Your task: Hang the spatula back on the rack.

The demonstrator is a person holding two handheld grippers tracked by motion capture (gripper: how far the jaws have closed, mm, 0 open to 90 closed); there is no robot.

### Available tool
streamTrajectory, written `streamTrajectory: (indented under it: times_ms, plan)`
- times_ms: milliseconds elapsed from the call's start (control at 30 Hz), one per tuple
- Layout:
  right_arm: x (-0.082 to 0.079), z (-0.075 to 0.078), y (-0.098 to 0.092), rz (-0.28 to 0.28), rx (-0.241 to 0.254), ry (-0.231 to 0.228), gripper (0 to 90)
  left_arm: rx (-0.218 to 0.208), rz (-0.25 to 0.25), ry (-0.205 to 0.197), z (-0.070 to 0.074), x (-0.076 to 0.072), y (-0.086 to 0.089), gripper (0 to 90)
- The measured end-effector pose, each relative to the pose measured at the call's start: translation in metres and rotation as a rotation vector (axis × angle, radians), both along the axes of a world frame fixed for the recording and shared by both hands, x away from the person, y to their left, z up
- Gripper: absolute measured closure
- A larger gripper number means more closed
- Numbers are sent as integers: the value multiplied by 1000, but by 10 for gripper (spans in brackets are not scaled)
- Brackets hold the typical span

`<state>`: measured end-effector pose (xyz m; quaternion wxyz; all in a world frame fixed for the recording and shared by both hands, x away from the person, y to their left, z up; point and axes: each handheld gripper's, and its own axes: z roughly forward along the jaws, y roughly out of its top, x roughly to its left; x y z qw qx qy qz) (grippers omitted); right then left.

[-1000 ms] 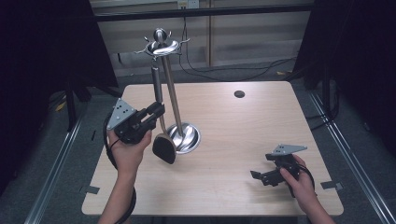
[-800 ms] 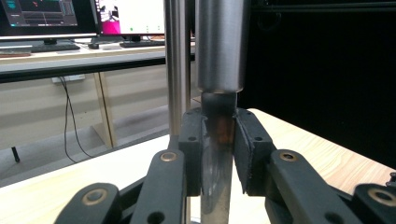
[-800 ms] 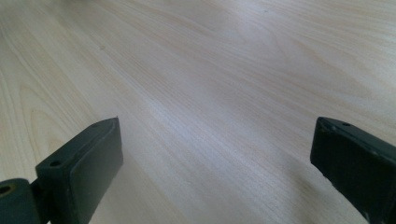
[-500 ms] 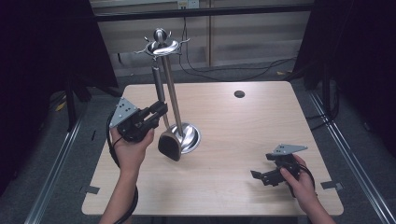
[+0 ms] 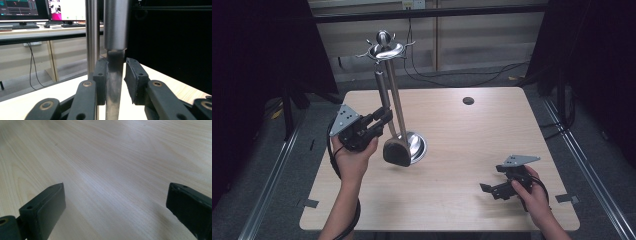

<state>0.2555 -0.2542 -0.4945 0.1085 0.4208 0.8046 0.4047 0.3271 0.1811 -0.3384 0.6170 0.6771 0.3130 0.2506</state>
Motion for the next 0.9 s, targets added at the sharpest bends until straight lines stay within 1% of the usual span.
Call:
streamTrajectory:
  times_ms: [100, 167, 267, 433, 533, 567, 633, 700, 733, 833, 900]
  plan:
    - [0, 0, 0, 0, 1, 0, 21, -3, -6, -3, 0, 1, 0, 703]
    - [0, 0, 0, 0, 1, 1, 22, -4, -12, 2, 1, 1, 0, 702]
    - [0, 0, 0, 1, 0, 0, 22, 3, -9, 0, 1, 2, 0, 697]
    - [0, 0, -1, 1, 0, 0, 22, 1, -8, 7, 1, 2, 0, 691]
    - [0, 0, -1, 2, -1, 0, 21, 3, -6, 3, 0, 2, 0, 670]
    - [0, 0, -1, 2, 1, 0, 22, 5, -3, 2, 0, 2, 1, 649]
    - [0, 0, -1, 2, 0, 0, 22, 8, -3, 6, -1, 2, 1, 644]
    - [0, 0, -1, 2, 0, 1, 22, -2, 3, 4, -1, 2, 0, 616]
    - [0, 0, 0, 0, 1, 2, 22, 9, 6, -2, -1, 2, 2, 584]
    - [0, -1, 0, -1, 1, 2, 22, 17, 10, 2, -2, 2, 2, 565]
    - [1, -1, 0, 1, 2, 3, 22, 12, 15, 4, -2, 3, 2, 541]
